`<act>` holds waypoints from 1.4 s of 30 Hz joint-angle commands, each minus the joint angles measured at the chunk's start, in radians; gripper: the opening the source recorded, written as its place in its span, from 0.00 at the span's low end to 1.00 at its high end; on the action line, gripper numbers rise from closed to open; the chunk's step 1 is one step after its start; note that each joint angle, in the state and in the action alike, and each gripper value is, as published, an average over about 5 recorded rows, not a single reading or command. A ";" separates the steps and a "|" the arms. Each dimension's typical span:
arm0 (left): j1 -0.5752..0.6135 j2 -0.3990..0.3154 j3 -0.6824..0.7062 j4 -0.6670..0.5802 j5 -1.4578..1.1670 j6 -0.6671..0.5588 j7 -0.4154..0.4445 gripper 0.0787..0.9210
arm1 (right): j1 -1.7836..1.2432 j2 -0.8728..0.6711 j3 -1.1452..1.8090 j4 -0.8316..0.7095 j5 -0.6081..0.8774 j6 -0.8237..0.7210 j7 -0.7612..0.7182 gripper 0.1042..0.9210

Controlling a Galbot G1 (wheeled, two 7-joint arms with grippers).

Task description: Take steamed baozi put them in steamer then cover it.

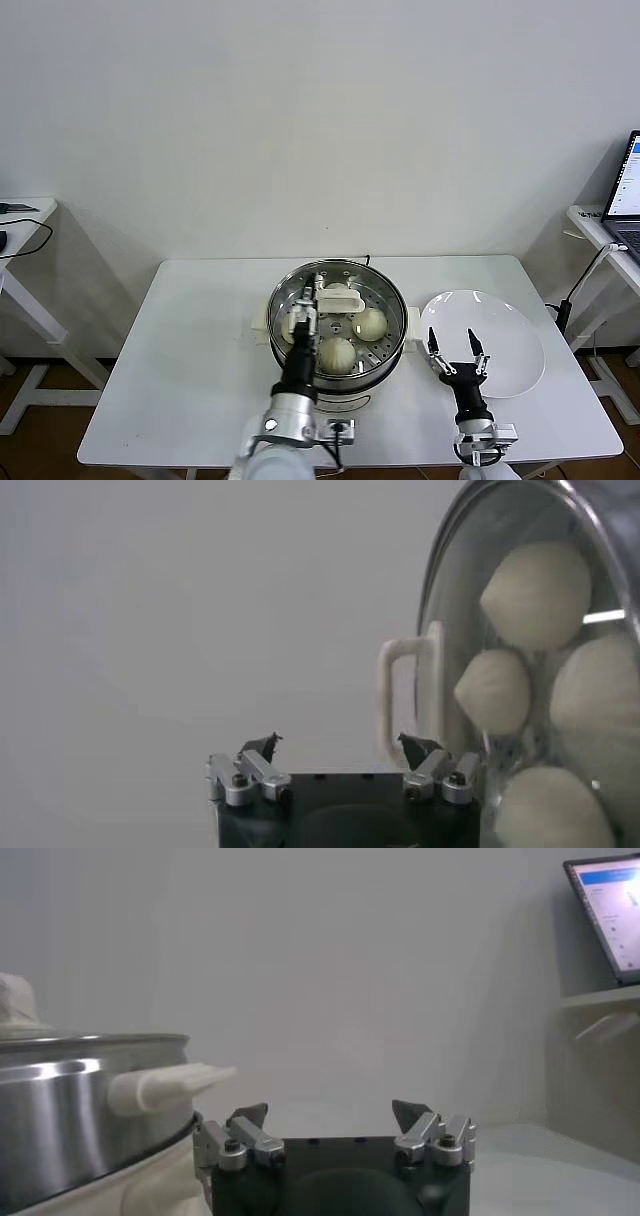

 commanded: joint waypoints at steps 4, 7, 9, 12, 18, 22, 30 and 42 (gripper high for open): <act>0.292 0.031 -0.574 -0.290 -1.192 -0.347 -0.394 0.88 | -0.026 -0.015 0.022 0.093 -0.001 -0.060 0.008 0.88; 0.313 -0.005 -0.731 -0.225 -1.376 -0.430 -0.339 0.88 | -0.038 -0.021 0.038 0.143 -0.003 -0.107 0.011 0.88; 0.321 -0.033 -0.804 -0.160 -1.438 -0.477 -0.290 0.88 | -0.046 -0.025 0.050 0.175 -0.008 -0.138 0.013 0.88; 0.332 -0.069 -0.853 -0.068 -1.486 -0.534 -0.239 0.88 | -0.057 -0.030 0.063 0.215 -0.016 -0.168 0.014 0.88; 0.363 -0.105 -0.833 0.003 -1.509 -0.589 -0.204 0.88 | -0.074 -0.030 0.076 0.259 -0.032 -0.192 0.023 0.88; 0.376 -0.115 -0.809 0.018 -1.507 -0.603 -0.203 0.88 | -0.081 -0.032 0.080 0.266 -0.029 -0.194 0.025 0.88; 0.392 -0.125 -0.797 0.020 -1.506 -0.613 -0.202 0.88 | -0.091 -0.036 0.089 0.271 -0.028 -0.196 0.029 0.88; 0.387 -0.128 -0.785 0.045 -1.502 -0.619 -0.199 0.88 | -0.089 -0.036 0.085 0.274 -0.032 -0.200 0.029 0.88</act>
